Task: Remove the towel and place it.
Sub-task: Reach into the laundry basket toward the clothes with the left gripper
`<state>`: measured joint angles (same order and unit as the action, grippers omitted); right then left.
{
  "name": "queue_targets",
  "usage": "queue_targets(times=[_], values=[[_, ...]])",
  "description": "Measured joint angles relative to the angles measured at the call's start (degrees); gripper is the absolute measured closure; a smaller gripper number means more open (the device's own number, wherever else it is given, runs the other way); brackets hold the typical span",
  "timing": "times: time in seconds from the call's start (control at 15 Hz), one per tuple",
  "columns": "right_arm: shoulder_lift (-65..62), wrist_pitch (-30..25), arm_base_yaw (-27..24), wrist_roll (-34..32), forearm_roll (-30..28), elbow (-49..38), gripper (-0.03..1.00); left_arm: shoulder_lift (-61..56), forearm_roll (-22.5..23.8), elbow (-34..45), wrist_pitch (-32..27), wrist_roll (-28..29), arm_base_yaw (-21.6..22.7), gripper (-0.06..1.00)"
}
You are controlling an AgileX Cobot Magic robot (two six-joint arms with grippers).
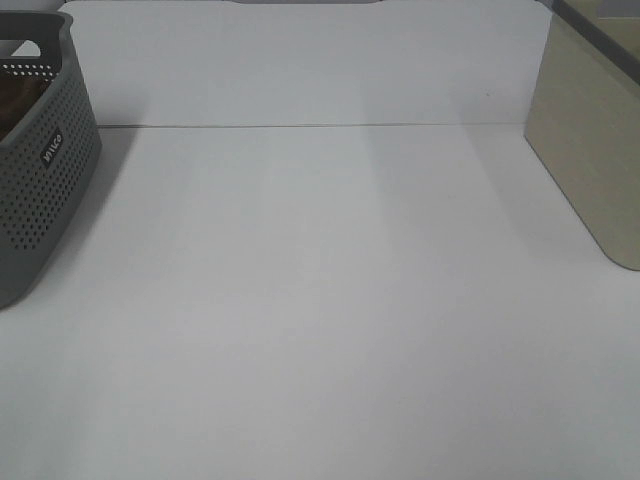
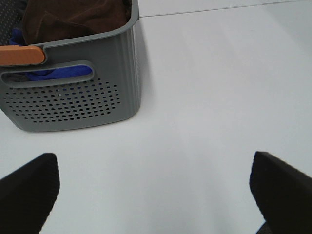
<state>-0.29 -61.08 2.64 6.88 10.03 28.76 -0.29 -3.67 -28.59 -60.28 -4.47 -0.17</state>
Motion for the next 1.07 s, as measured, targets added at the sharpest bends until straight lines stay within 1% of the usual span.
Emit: queue_targets(times=[1.07], values=[[0.00,0.00,0.00,0.00,0.00,0.00,0.18,0.00,-0.92,0.00,0.00,1.32,0.00,-0.05]])
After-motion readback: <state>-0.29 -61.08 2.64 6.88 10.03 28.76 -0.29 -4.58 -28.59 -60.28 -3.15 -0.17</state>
